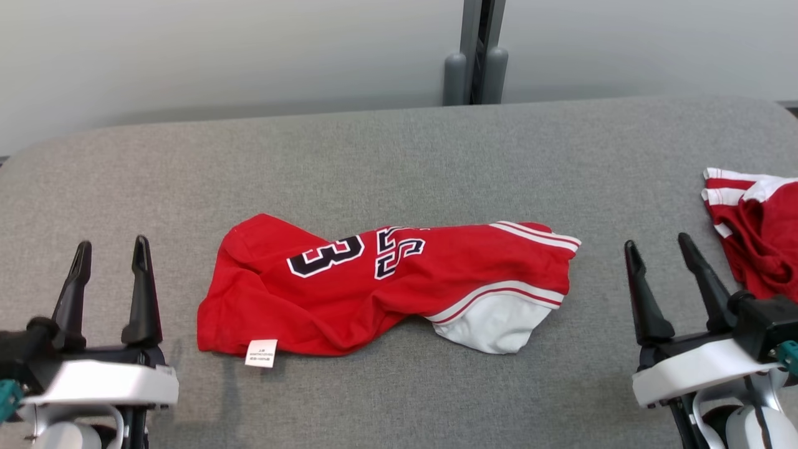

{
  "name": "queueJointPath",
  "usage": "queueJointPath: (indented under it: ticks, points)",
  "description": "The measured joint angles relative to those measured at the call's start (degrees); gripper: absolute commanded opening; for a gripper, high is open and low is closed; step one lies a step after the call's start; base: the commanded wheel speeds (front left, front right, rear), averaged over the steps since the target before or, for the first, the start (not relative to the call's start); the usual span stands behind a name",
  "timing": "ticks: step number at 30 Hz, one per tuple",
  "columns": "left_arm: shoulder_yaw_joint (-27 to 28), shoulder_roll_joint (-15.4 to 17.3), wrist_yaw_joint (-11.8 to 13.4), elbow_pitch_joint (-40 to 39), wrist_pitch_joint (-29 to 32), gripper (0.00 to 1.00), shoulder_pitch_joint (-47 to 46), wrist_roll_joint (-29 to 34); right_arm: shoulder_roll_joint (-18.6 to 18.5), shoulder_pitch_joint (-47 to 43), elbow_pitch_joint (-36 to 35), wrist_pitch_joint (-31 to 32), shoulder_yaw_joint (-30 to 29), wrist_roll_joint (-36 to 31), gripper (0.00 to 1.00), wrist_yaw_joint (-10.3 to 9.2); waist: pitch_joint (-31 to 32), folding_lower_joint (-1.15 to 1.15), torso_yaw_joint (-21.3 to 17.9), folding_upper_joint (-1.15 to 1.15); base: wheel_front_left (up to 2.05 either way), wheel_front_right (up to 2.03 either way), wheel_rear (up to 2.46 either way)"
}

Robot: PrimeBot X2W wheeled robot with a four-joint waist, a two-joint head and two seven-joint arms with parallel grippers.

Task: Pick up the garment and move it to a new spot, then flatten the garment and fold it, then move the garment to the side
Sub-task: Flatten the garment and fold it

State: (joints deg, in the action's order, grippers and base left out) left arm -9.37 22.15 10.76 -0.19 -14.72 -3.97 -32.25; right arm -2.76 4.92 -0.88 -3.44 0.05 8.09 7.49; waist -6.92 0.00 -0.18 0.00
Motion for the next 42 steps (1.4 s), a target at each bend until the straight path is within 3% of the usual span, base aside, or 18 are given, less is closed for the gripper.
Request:
queueJointPath:
  ticks: [9,26,34,42]
  points:
    - [-2.7,2.9,3.4,-9.0,4.6,1.0,6.6,4.1,0.0,-3.0,-0.3,1.5,0.6,-0.6,1.0,0.0,3.5,0.0,0.1,0.0,0.0,0.0,0.0]
    - [-5.1,3.1,4.9,-11.2,7.6,1.0,8.2,5.5,0.0,-4.0,-0.8,2.9,0.9,-1.0,1.0,0.0,4.0,0.0,-0.2,0.0,0.0,0.0,0.0]
    - [-5.7,2.8,5.4,-11.5,7.9,1.0,6.8,5.7,-5.0,-4.1,1.9,10.0,8.7,0.7,1.0,0.01,2.3,0.0,0.4,0.0,0.0,0.0,0.0]
    - [-6.5,1.8,5.0,-10.4,7.0,1.0,4.5,5.7,-7.8,0.5,8.5,10.0,16.4,5.7,1.0,0.01,-1.2,0.0,1.5,0.0,0.0,0.0,0.0]
